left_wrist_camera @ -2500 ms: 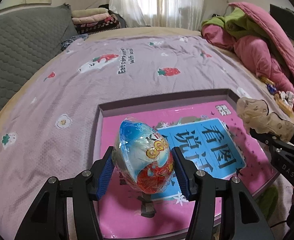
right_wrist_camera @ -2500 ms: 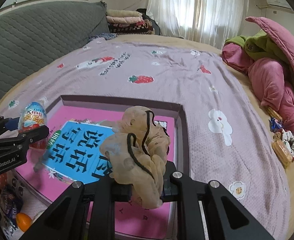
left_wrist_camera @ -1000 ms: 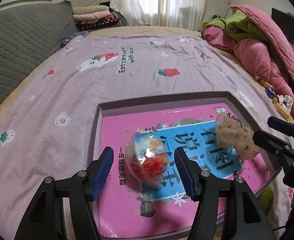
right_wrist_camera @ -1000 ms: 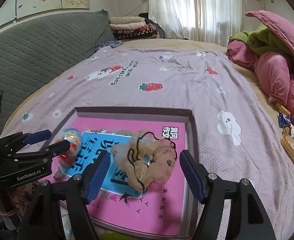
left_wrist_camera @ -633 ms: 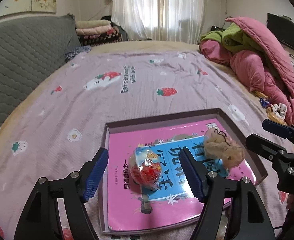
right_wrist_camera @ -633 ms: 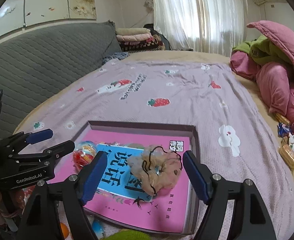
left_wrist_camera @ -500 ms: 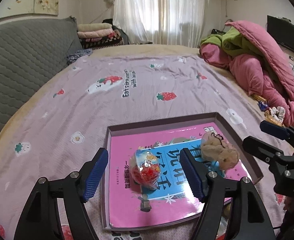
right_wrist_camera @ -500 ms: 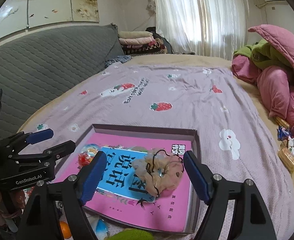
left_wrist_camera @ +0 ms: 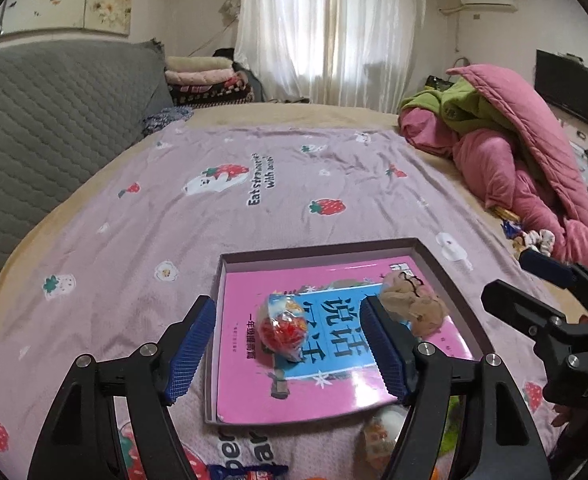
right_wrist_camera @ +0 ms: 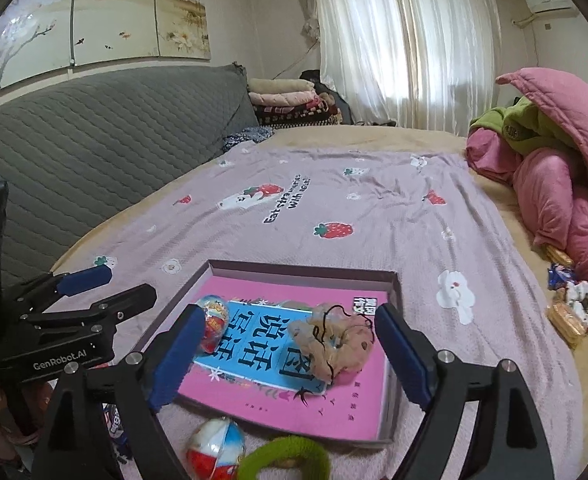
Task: Organize objects
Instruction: 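Withdraw both open tools back from the tray toward remaining items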
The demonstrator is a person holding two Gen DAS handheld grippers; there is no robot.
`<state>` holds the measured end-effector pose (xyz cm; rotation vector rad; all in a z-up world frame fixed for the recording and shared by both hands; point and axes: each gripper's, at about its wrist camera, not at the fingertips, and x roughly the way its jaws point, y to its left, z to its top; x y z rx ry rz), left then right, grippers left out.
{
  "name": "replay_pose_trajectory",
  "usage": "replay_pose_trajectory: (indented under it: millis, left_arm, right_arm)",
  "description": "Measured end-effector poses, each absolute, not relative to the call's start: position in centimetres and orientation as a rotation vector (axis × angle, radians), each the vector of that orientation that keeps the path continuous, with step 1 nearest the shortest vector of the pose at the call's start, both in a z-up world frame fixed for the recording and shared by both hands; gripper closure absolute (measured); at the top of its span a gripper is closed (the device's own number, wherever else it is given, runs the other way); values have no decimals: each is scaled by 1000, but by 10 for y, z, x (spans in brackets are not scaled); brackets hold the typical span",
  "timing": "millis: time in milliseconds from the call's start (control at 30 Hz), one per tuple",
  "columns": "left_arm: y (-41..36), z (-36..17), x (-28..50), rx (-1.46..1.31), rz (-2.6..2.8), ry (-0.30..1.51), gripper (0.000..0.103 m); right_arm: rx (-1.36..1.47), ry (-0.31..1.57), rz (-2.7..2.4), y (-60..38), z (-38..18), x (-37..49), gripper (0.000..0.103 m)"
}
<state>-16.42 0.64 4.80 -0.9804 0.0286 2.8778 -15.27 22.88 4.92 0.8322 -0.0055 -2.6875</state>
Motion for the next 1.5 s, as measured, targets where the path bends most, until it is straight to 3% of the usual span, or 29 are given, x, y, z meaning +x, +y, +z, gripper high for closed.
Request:
replay_pose_trajectory:
  millis: [533,1500]
  left_arm:
    - [24,24,-102,-1066,2840,40,27]
    - [23,33,-50,-1101,2838,39,27]
  right_arm:
    - [881,-37,-2714,249,44,-102,16]
    - [928,1,-2725,260,36,-47,16]
